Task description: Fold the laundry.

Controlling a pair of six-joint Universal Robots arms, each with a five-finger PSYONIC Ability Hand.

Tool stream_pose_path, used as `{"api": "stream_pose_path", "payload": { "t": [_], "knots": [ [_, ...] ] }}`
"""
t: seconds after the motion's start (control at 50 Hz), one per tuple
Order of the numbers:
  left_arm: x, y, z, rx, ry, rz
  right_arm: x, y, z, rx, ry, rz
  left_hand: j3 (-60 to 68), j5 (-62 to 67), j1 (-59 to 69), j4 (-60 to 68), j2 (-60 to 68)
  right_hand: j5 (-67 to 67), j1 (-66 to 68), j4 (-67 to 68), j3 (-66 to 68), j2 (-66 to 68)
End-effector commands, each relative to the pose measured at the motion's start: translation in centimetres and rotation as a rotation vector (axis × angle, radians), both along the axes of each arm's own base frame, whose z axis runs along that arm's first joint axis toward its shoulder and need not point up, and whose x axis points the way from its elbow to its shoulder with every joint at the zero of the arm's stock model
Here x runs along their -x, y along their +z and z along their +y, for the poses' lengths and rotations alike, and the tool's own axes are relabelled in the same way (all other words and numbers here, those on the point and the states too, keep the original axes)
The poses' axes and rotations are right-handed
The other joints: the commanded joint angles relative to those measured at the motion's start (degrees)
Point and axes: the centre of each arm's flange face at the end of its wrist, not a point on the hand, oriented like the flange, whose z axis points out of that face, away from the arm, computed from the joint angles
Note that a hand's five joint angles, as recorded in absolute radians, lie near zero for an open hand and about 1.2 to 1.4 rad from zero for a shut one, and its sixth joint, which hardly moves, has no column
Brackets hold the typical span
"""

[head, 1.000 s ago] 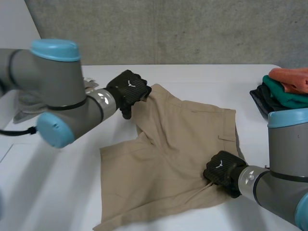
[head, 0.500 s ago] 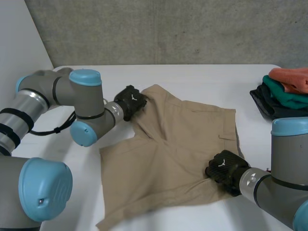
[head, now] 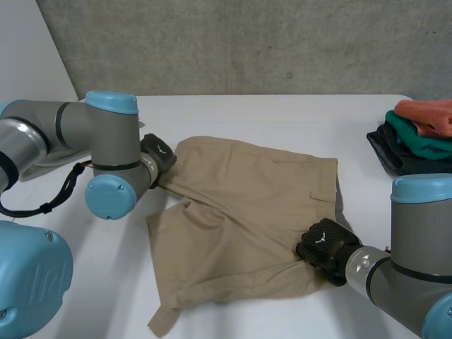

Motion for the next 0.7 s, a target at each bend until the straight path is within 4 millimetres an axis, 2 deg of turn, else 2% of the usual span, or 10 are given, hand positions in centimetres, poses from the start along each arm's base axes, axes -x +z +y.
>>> {"api": "stream_pose_path", "payload": {
  "t": [0.02,0.1,0.14,0.16,0.32,0.4,0.46,0.48,0.56,0.7],
  "knots": [
    [-0.6,-1.4,-0.5,-0.016,0.022,-0.083,0.1,-0.1,-0.1,0.005,-0.011,0.008,12.05,14.0,13.41,11.56,11.57,11.13,16.11,11.27,11.69,12.15],
    [-0.5,-0.5,-0.7,-0.003,0.037,-0.054,0.1,-0.1,-0.1,0.01,-0.009,0.005,12.05,14.0,13.41,11.56,11.57,11.13,16.11,11.27,11.69,12.15],
    [-0.1,0.5,-0.4,0.009,0.032,-0.009,-0.1,0.0,-0.2,0.016,-0.009,-0.003,-19.42,-17.47,-18.06,-19.91,-19.9,11.13,16.11,11.27,11.69,12.15],
    [-0.1,0.9,-0.3,0.01,0.031,0.005,-0.1,0.0,-0.2,0.019,-0.009,-0.007,-25.88,-23.93,-24.52,-26.37,-26.36,11.13,16.11,11.27,11.69,12.15],
    [-1.1,5.9,1.7,0.008,0.087,0.176,-0.7,0.5,-0.5,0.034,-0.012,-0.038,-36.54,-34.59,-35.18,-37.03,-37.02,11.13,16.11,11.27,11.69,12.15],
    [-2.3,7.7,4.9,-0.073,0.108,0.269,-0.9,0.8,-0.7,0.034,-0.02,-0.066,-39.56,-37.61,-38.2,-40.06,-40.04,11.13,16.11,11.27,11.69,12.15],
    [-3.0,7.7,7.1,-0.157,0.114,0.308,-1.0,1.1,-1.1,0.042,-0.032,-0.085,-39.57,-37.62,-38.21,-40.06,-40.05,11.13,16.11,11.27,11.69,12.15],
    [-3.4,7.5,8.5,-0.217,0.108,0.334,-1.1,1.4,-1.4,0.05,-0.041,-0.091,-38.9,-36.95,-37.54,-39.4,-39.38,11.13,16.11,11.27,11.69,12.15],
    [-4.8,6.4,11.5,-0.373,0.108,0.409,-1.2,1.9,-2.0,0.067,-0.053,-0.11,-39.4,-37.45,-38.04,-39.89,-39.88,11.13,16.11,11.27,11.69,12.15],
    [-5.9,4.2,15.4,-0.588,0.121,0.492,-1.3,2.4,-2.5,0.079,-0.068,-0.133,-39.74,-37.79,-38.38,-40.23,-40.22,11.13,16.11,11.27,11.69,12.15]
  ]
}}
